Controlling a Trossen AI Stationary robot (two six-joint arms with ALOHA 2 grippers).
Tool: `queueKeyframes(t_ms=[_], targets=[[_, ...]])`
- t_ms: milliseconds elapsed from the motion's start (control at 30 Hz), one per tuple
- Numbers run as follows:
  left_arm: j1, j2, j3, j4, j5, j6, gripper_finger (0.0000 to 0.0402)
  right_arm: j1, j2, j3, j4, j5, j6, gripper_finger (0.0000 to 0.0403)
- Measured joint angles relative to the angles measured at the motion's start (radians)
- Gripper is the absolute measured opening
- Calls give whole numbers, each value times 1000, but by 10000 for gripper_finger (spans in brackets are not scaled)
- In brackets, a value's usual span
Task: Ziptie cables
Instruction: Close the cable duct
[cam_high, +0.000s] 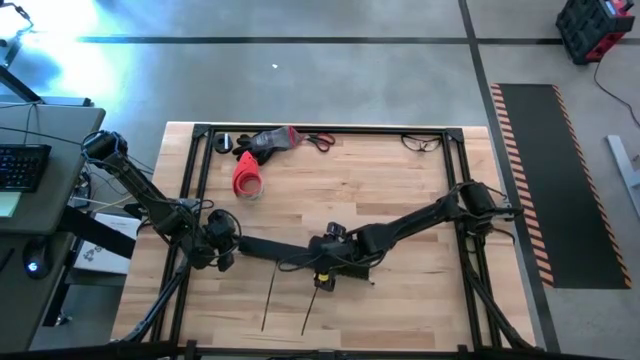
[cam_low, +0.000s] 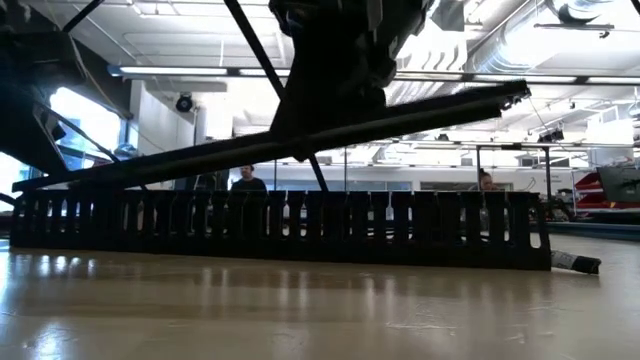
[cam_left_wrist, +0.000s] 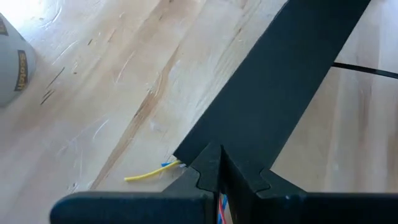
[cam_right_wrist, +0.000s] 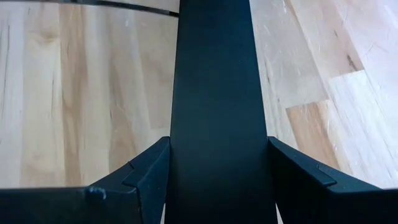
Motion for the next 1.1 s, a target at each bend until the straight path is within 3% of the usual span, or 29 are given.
queueKeyframes(t_ms=[233, 567, 900, 1100], targets=[[0, 3, 0, 41, -15, 11, 0, 2, 47, -1, -6, -2, 14, 207], [41, 86, 0, 295, -54, 213, 0, 1, 51, -1, -7, -1, 15, 206], [138, 243, 1, 393, 58, 286, 0, 2, 51, -1, -9, -5, 3, 206], [137, 224, 2, 394, 97, 314, 0, -2, 52, 22, -16, -8, -28, 205]])
